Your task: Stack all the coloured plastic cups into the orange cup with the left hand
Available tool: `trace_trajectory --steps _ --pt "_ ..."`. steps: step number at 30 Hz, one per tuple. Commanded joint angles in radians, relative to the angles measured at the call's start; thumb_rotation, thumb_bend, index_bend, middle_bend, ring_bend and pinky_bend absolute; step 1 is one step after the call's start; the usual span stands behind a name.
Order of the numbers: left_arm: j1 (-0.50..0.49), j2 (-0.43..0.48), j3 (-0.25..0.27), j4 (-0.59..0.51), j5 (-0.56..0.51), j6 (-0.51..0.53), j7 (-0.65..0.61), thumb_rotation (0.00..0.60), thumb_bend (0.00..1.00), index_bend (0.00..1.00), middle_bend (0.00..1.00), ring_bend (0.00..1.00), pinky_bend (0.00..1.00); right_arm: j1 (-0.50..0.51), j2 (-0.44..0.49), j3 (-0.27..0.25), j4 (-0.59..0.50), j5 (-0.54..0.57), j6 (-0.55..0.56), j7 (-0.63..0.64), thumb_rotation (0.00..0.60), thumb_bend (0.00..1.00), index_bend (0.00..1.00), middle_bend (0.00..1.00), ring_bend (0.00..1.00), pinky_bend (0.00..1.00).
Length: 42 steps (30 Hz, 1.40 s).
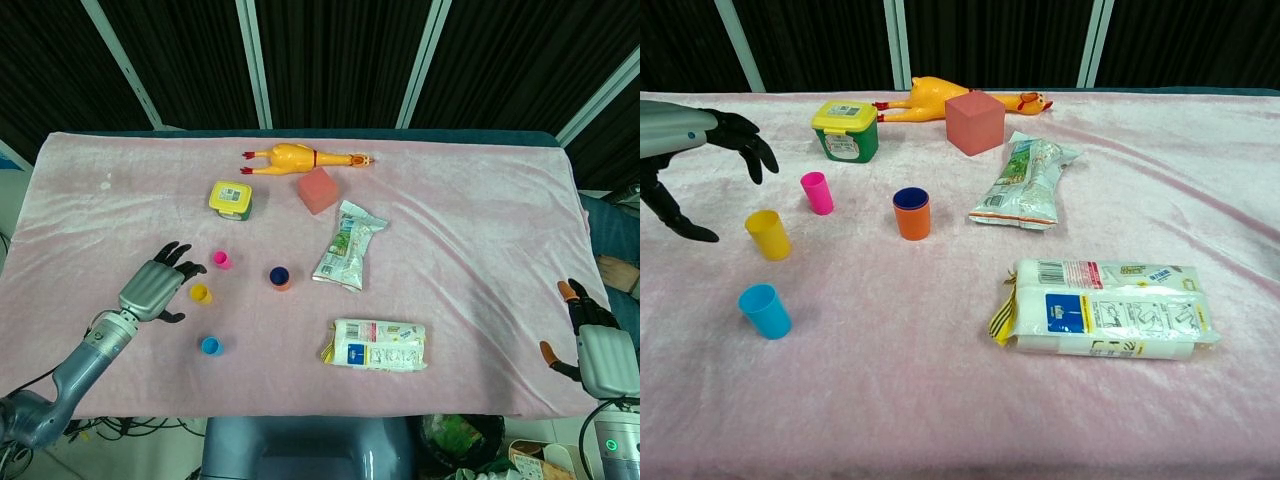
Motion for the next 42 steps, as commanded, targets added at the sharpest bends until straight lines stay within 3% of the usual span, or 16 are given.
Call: trace_trajectory --steps 1,26,42 --pt "-0.009 -0.022 -0.009 0.026 -0.011 -0.021 -0.002 0.600 0.09 0.28 0.34 0.01 0.03 0.000 0.000 0.000 0.000 0.000 0.000 0.000 0.600 0.23 0.04 0.04 0.16 0.21" --pt "-0.045 -0.118 -0.033 0.155 -0.048 -0.121 0.017 0.600 0.22 0.38 0.43 0.03 0.04 0.002 -0.001 -0.001 0.001 -0.001 -0.005 -0.006 0.600 0.24 0.04 0.05 0.16 0.21" --pt "-0.044 -0.127 -0.041 0.167 -0.039 -0.113 0.007 0.600 0.26 0.47 0.52 0.09 0.06 0.003 -0.002 -0.003 -0.001 -0.001 -0.007 -0.008 0.600 0.24 0.04 0.05 0.16 0.21"
